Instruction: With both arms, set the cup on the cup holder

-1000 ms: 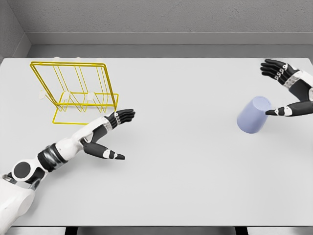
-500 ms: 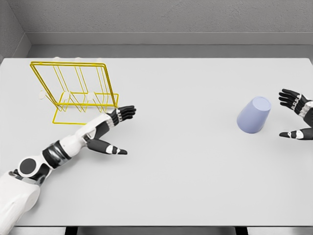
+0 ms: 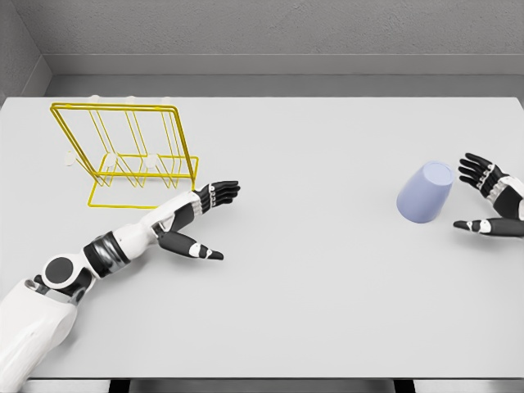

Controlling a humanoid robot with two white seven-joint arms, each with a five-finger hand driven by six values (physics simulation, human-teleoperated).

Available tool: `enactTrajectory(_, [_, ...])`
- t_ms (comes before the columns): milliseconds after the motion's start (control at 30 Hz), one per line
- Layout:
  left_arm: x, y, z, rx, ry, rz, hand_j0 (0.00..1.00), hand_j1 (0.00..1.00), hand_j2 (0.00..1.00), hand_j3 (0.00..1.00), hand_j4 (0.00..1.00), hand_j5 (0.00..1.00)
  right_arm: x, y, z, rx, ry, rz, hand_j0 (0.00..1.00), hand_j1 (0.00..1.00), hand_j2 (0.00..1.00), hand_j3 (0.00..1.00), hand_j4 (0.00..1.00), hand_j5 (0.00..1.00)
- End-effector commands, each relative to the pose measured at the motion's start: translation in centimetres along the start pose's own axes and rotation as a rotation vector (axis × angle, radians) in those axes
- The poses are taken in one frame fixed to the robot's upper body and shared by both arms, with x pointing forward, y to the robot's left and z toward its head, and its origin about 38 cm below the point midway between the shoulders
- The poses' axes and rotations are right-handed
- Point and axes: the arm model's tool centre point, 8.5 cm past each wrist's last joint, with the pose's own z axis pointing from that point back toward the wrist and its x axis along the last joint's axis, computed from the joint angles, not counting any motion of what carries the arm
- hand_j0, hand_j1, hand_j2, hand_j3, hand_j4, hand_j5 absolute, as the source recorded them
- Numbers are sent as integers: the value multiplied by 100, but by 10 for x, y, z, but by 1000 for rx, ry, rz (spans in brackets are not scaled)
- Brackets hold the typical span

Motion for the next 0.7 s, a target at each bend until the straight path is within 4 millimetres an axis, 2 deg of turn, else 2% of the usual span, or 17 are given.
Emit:
enactTrajectory(0, [0, -1, -1, -4, -5, 0, 100, 100, 100, 100, 100, 100, -2, 2, -4, -16, -17, -19, 100, 100, 100, 100, 100, 100])
enactTrajectory(167, [2, -2, 0, -9, -4, -5, 100, 100, 100, 100, 100, 100, -2, 7, -10, -12, -29, -27, 100, 100, 100, 100, 100, 100])
enactTrajectory(233, [3, -2, 0, -13, -4, -9, 100, 100, 100, 100, 100, 100, 0, 12, -18, -7, -50, -36, 100, 100, 100, 100, 100, 100])
enactTrajectory(667, [2, -6, -5, -14, -11, 1, 100, 100, 100, 100, 100, 100, -3, 24, -25, 19, -57, -49, 100, 100, 100, 100, 100, 100])
